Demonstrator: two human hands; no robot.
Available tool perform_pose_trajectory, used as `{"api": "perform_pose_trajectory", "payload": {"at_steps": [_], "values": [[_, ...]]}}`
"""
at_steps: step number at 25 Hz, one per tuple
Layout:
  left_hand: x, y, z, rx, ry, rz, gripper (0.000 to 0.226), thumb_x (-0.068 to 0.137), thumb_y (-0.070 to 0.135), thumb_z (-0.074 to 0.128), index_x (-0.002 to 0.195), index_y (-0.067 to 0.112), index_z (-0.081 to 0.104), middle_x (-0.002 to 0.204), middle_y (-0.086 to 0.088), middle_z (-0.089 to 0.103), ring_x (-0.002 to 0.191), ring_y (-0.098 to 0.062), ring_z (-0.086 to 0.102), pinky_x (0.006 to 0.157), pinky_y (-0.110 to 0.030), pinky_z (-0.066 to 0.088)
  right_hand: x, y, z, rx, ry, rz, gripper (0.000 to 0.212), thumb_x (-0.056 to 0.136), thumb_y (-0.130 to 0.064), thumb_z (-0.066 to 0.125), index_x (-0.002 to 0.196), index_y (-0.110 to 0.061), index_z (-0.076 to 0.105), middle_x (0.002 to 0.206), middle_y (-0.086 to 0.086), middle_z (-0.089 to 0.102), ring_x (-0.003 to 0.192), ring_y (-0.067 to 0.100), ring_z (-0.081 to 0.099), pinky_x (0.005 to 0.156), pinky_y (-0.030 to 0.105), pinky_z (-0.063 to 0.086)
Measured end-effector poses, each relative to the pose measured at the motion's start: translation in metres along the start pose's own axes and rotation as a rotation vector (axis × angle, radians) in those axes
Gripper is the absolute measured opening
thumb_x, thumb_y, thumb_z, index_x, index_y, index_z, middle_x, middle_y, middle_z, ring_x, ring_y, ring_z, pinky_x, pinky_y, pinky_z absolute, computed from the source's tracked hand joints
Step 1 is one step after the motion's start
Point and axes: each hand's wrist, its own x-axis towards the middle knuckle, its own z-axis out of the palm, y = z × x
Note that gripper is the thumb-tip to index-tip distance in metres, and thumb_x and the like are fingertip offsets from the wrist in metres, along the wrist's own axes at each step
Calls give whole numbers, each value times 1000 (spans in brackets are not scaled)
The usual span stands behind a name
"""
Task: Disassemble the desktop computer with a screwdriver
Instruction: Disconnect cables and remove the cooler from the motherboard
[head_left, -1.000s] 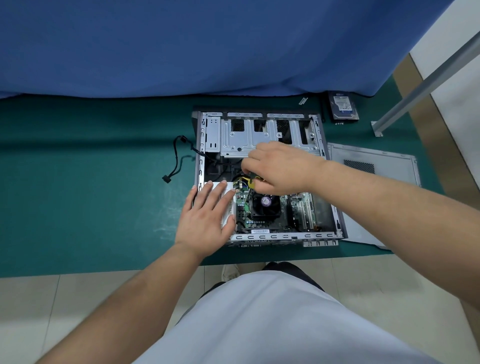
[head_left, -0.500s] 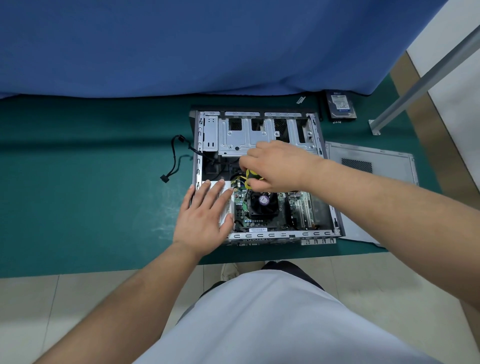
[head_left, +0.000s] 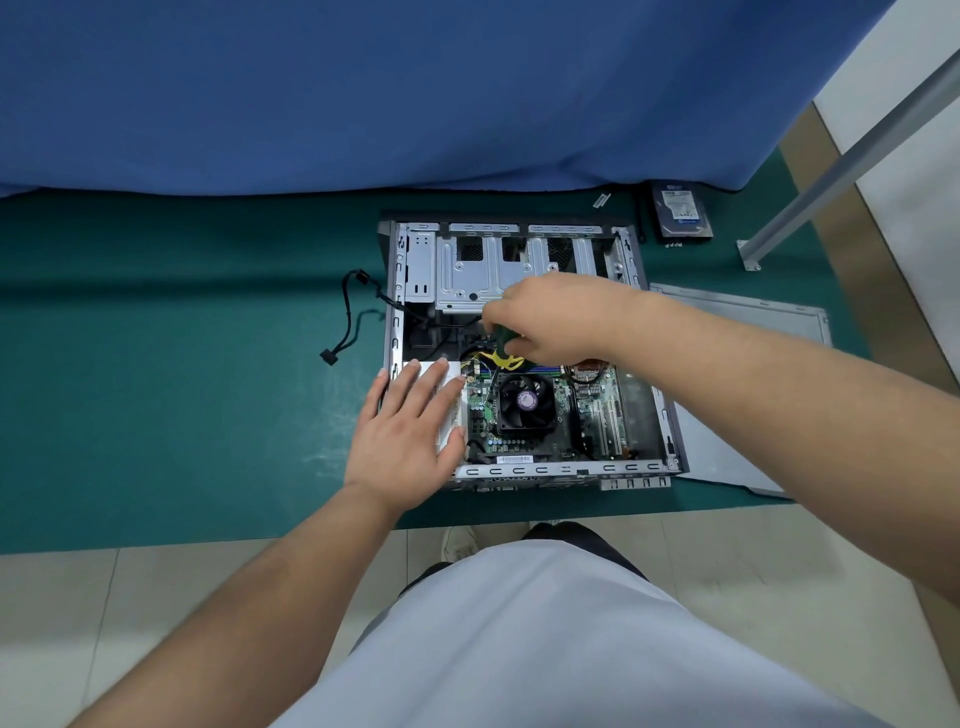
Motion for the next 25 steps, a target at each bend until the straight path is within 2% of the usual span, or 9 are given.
{"api": "perform_pose_trajectory", "payload": {"at_steps": [2, 5, 7, 10, 12, 17, 21, 23, 25], "values": [[0, -1, 1, -6, 6, -2, 58, 97, 49, 42, 152, 29, 45, 161, 5, 38, 150, -25, 30, 126, -50, 14, 3, -4, 4, 111, 28, 209, 48, 103, -59, 40, 123, -18, 54, 102, 10, 61, 93, 34, 60, 68, 40, 45], [-1, -3, 2, -15, 4, 0, 57, 97, 48, 42, 151, 30, 44, 161, 6, 38, 151, -24, 29, 127, -49, 13, 12, -18, 12, -49, 154, 354, 67, 101, -71, 25, 114, -15, 58, 95, 10, 67, 89, 33, 64, 62, 36, 33], [0, -2, 1, -15, 6, -5, 57, 97, 48, 42, 151, 30, 45, 161, 6, 38, 150, -24, 30, 127, -49, 13, 16, -20, 12, -118, 157, 245, 54, 105, -60, 32, 117, -14, 57, 103, 13, 69, 92, 36, 65, 62, 36, 36], [0, -1, 1, -9, -4, -4, 57, 96, 48, 44, 151, 29, 46, 161, 6, 38, 150, -24, 31, 127, -49, 14, 12, -8, 5, -88, -9, -5, 34, 105, -43, 46, 120, -13, 52, 112, 12, 66, 93, 36, 63, 72, 42, 53], [0, -1, 0, -4, -5, -5, 57, 96, 48, 44, 151, 29, 45, 161, 6, 38, 150, -24, 31, 127, -49, 14, 7, -8, 1, -91, -40, -53, 31, 102, -41, 51, 119, -15, 55, 110, 10, 64, 92, 35, 63, 75, 43, 55], [0, 0, 0, -7, 12, -2, 58, 96, 48, 44, 151, 29, 46, 161, 5, 39, 149, -25, 32, 126, -49, 16, 11, -26, 5, 222, 58, 329, 52, 102, -62, 43, 105, -14, 65, 81, 6, 50, 81, 33, 55, 65, 35, 38], [0, -1, 0, -8, 6, -4, 58, 96, 47, 44, 151, 29, 46, 161, 5, 39, 150, -25, 32, 126, -50, 16, 12, -28, -5, -16, -128, 72, 14, 100, -19, 58, 112, -20, 65, 103, 8, 58, 89, 32, 60, 57, 29, 36], [0, 0, -1, -16, 11, -9, 58, 96, 47, 43, 151, 29, 46, 160, 5, 40, 149, -25, 32, 125, -51, 18, 9, -25, -9, -107, -154, -35, 28, 93, -3, 57, 106, -27, 63, 104, 4, 55, 84, 28, 55, 51, 27, 29], [0, 0, -1, -23, 12, -6, 58, 96, 47, 42, 151, 29, 46, 160, 5, 40, 149, -25, 33, 125, -51, 18, 8, -23, -6, -36, -70, -13, 27, 92, -8, 59, 107, -29, 65, 96, 1, 51, 83, 28, 54, 51, 25, 29]]}}
